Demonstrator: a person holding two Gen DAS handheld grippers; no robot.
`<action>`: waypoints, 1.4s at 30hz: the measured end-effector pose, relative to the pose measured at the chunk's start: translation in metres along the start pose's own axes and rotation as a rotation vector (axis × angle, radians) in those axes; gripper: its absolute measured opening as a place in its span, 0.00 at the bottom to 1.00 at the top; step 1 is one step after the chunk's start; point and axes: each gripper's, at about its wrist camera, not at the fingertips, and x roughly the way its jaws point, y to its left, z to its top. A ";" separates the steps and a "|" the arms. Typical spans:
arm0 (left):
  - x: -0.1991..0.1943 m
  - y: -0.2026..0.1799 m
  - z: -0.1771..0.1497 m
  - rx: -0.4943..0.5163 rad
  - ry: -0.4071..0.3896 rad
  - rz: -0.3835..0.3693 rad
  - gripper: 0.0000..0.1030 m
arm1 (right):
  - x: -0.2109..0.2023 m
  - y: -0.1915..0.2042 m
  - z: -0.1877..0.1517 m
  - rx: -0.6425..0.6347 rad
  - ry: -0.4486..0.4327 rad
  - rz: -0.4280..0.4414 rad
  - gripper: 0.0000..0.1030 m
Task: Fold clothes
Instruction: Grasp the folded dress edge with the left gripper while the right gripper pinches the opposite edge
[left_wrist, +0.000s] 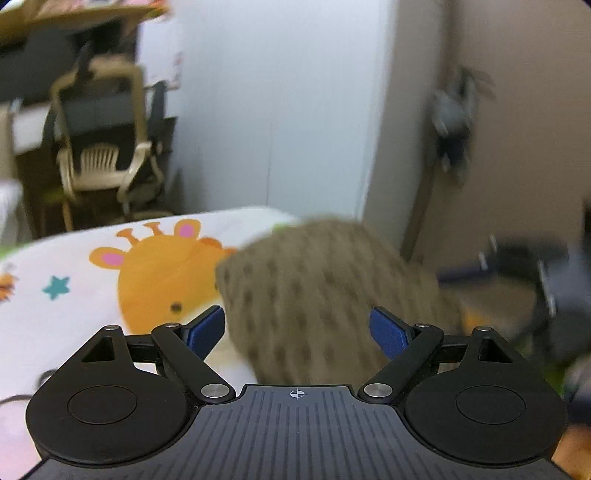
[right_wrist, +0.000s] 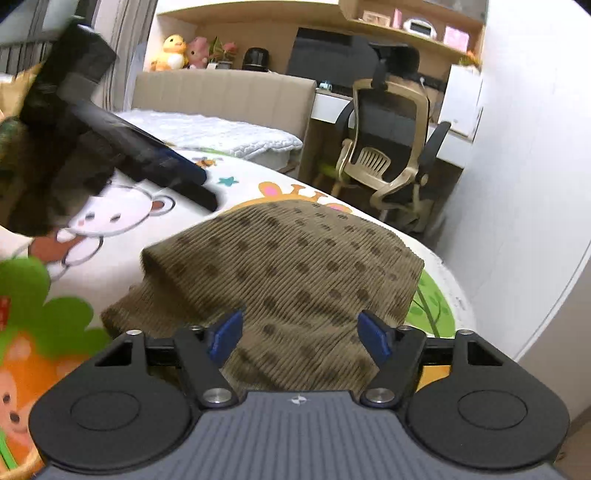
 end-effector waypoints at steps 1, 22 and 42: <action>-0.001 -0.007 -0.006 0.033 0.008 0.017 0.87 | 0.001 0.007 -0.003 -0.029 0.010 -0.003 0.63; 0.020 -0.057 -0.030 0.293 -0.044 0.206 0.25 | 0.010 0.037 -0.023 -0.209 -0.059 -0.284 0.10; -0.014 -0.065 -0.037 0.172 0.034 0.104 0.31 | -0.046 0.013 -0.019 0.055 -0.054 -0.022 0.09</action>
